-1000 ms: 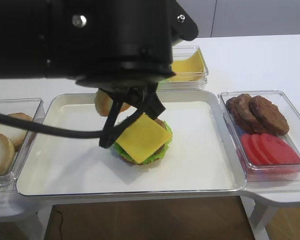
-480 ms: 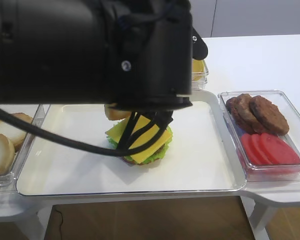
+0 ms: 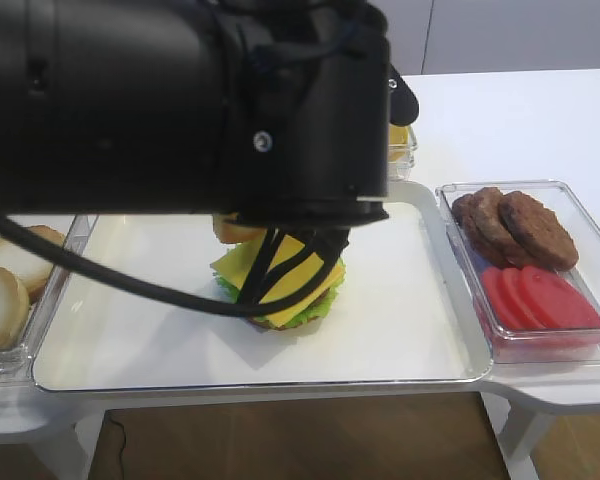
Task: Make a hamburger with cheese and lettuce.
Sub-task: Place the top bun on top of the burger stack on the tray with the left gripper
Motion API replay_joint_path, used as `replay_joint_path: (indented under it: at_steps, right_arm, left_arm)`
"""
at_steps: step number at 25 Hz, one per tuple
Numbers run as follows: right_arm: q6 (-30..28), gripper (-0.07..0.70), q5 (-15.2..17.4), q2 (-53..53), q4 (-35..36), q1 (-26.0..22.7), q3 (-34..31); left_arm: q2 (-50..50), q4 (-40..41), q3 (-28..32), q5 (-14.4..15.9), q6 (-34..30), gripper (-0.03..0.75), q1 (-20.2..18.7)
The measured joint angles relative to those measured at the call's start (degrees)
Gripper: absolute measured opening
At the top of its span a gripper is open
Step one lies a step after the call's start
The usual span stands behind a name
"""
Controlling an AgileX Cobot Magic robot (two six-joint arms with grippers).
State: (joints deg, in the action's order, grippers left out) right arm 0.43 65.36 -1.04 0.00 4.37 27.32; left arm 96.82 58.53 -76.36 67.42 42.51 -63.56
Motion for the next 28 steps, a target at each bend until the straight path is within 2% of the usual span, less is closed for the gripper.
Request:
replay_joint_path:
  at_steps: [28]
  right_arm:
    - [0.0, 0.228, 0.0, 0.0, 0.0, 0.0, 0.0]
  left_arm:
    - [2.6, -0.4, -0.1, -0.2, 0.2, 0.141, 0.0]
